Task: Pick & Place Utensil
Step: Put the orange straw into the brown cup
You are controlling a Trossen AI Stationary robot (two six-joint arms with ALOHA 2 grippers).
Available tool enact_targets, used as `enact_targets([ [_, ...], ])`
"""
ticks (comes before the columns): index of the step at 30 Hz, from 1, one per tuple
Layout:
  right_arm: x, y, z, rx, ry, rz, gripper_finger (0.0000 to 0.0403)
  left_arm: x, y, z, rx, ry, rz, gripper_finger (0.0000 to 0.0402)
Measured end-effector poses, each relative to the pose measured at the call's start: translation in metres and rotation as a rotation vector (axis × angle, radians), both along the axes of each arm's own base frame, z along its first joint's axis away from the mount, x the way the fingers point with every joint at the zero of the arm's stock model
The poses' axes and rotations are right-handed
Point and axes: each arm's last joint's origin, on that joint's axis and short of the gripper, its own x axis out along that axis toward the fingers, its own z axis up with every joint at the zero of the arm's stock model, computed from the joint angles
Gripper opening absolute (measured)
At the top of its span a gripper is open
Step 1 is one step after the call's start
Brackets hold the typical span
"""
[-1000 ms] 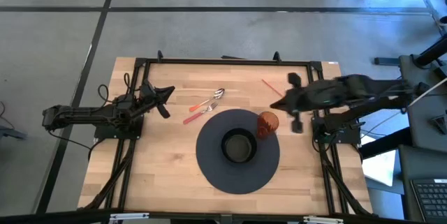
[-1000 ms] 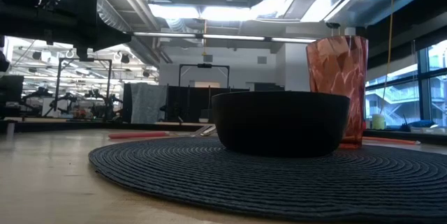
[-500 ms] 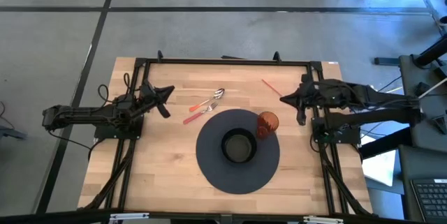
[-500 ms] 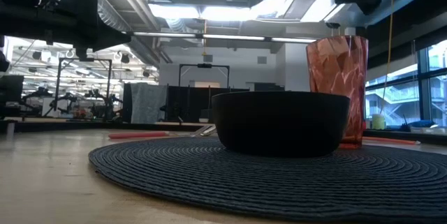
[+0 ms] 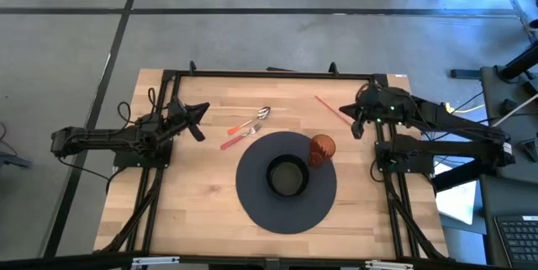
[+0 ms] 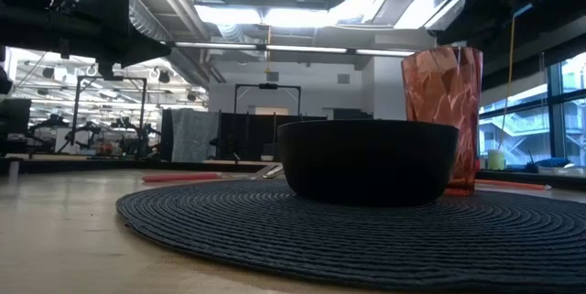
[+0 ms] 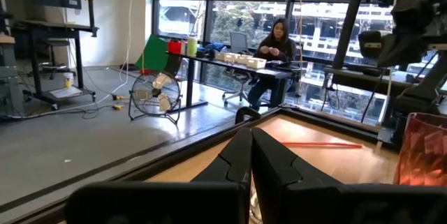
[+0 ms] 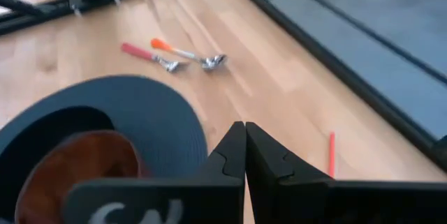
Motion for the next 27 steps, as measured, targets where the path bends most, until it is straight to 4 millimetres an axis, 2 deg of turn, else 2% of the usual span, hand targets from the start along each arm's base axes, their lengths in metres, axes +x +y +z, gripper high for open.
enact_targets([
  [8,0.008,-0.011,-0.009,0.044,0.069,-0.013,0.0001,0.000,0.000,0.000,0.006,0.006,0.016,0.0004],
  [14,0.013,-0.025,-0.027,0.159,0.218,-0.143,0.0001,0.000,0.000,0.000,0.000,0.001,0.011,0.0004],
  [17,0.015,-0.036,-0.040,0.212,0.321,-0.202,0.0001,0.000,0.000,0.000,0.000,0.001,0.011,0.0004],
  [27,0.024,-0.081,-0.064,0.351,0.508,-0.316,0.0004,0.000,0.000,0.000,0.000,0.001,0.013,0.0004],
])
